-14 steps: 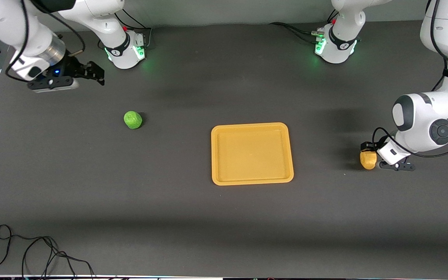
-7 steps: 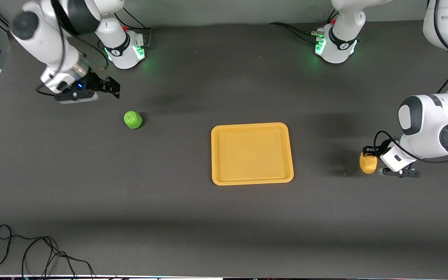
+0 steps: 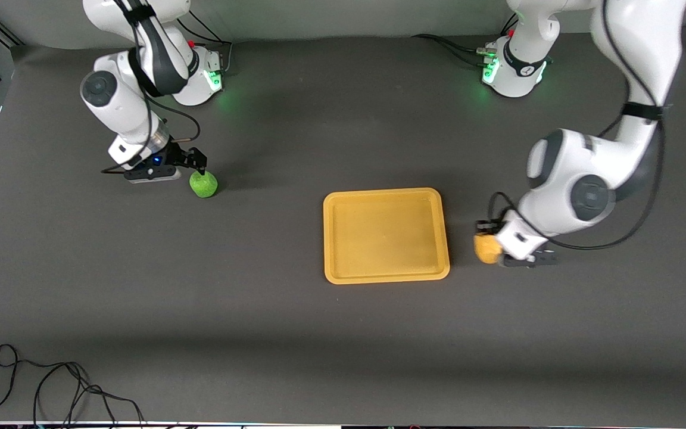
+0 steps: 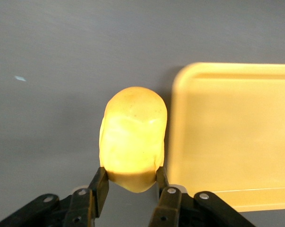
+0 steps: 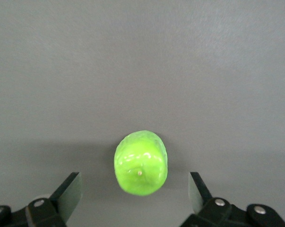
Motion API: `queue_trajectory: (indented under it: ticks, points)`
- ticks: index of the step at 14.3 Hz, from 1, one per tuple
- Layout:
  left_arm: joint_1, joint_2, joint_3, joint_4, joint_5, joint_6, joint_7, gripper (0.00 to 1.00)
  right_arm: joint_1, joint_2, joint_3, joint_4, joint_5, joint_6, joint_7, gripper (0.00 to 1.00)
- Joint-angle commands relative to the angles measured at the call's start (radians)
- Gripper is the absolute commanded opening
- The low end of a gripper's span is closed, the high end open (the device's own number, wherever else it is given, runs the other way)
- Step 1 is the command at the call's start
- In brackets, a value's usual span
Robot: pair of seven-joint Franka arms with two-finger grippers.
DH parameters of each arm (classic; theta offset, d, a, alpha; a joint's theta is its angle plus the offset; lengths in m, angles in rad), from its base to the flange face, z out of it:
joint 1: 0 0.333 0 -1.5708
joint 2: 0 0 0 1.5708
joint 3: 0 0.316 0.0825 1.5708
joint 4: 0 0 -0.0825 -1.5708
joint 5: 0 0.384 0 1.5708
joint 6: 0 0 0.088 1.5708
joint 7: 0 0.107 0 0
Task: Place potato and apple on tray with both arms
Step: 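Grasp the potato with the left gripper while the right gripper grasps the apple, then release the potato on the tray while the right gripper carries the apple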
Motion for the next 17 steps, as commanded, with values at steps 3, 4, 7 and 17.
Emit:
queue_trajectory:
  ticks: [3,4,7,17]
  points:
    - [-0.134,0.065,0.01,0.0,-0.013,0.041,-0.143,0.13,0.011,0.199,-0.006,-0.025,0.001,0.247,0.008,1.0]
    - [-0.147,0.085,0.01,-0.001,-0.011,0.059,-0.155,0.14,0.011,0.226,-0.006,-0.025,0.001,0.273,0.008,1.0]
    - [-0.164,0.117,0.01,-0.001,-0.011,0.084,-0.163,0.16,0.011,0.28,-0.006,-0.025,0.001,0.321,0.009,1.0]
    - [-0.166,0.165,0.01,0.009,-0.001,0.127,-0.197,1.0,0.01,0.105,-0.011,0.063,0.003,0.023,0.008,0.5]
